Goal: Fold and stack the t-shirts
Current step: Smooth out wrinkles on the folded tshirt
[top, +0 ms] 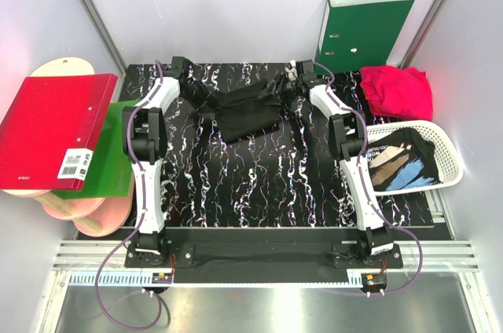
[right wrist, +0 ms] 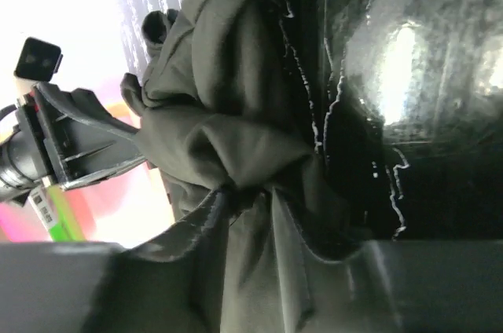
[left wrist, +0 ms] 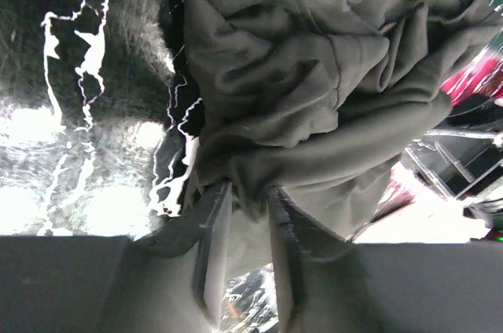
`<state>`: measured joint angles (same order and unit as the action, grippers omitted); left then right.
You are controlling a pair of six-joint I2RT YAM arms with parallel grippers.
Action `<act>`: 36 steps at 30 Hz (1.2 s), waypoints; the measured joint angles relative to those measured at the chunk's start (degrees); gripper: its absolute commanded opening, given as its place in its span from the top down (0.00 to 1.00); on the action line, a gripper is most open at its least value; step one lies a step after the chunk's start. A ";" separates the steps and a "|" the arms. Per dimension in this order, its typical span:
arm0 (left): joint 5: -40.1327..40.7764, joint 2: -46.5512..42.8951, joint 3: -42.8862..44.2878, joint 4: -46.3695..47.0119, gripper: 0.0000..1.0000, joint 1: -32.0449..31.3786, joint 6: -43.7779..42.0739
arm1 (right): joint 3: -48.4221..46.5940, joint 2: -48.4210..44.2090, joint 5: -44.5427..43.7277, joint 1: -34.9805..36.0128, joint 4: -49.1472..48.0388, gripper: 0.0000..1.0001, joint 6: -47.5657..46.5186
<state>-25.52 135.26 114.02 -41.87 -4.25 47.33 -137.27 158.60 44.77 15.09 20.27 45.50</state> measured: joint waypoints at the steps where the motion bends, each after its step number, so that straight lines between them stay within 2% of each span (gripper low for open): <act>1: -0.02 0.00 0.00 0.09 0.09 0.00 -0.37 | 0.04 0.00 -0.59 0.11 0.28 0.20 -0.02; 2: -0.17 0.00 0.02 0.48 0.01 0.00 -0.39 | 0.04 -0.44 -0.33 0.20 -0.35 0.14 -0.31; 3: -0.33 0.00 0.28 0.85 0.01 0.00 -0.24 | 0.07 -1.51 -1.36 0.52 -0.52 0.01 -1.31; 8: -0.70 -1.11 -0.68 3.50 0.01 0.00 -1.03 | 0.11 -6.91 -7.69 1.77 1.07 0.01 -6.64; 12: -1.33 -7.63 -6.71 5.81 0.01 -0.04 -1.92 | 1.22 -11.47 -10.16 1.95 2.82 0.01 -8.98; 14: -1.51 -12.13 -9.09 6.47 0.19 -0.04 -2.32 | 2.16 -14.03 -10.88 1.95 3.04 0.12 -9.46; 15: -1.57 -14.16 -10.10 6.93 0.32 -0.04 -2.51 | 2.51 -15.19 -10.84 1.95 3.17 0.26 -9.62; 16: -1.68 -15.87 -10.78 7.23 0.44 -0.02 -2.40 | 2.64 -16.13 -10.69 1.88 3.19 0.64 -9.64; 17: -1.75 -17.22 -11.30 7.41 0.71 0.00 -2.32 | 2.67 -16.76 -10.40 1.86 3.17 0.79 -9.55; 18: -1.88 -18.38 -11.45 7.15 0.90 0.02 -2.80 | 2.71 -17.35 -9.60 1.81 3.19 0.92 -9.31; 19: -2.03 -19.17 -11.41 6.99 1.00 0.07 -3.58 | 2.84 -17.70 -8.72 1.79 3.28 1.00 -8.81; 24: -2.73 -18.36 -11.28 3.30 1.00 0.28 -4.83 | 6.16 -17.81 -4.46 1.79 4.33 1.00 -7.56; 28: -5.53 -14.99 -10.91 2.54 1.00 0.26 -4.28 | 5.27 -14.75 1.95 1.86 5.38 1.00 -5.66; 31: -8.17 -12.04 -10.78 4.94 1.00 0.26 -1.92 | 1.62 -10.45 5.55 2.05 5.38 1.00 -3.91; 36: -13.88 -8.04 -11.54 17.09 1.00 0.15 6.93 | -4.85 -3.41 9.97 2.51 3.93 1.00 1.07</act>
<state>-39.40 127.22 102.48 -24.77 -4.10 54.26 -142.12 155.20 54.74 17.61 24.21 46.57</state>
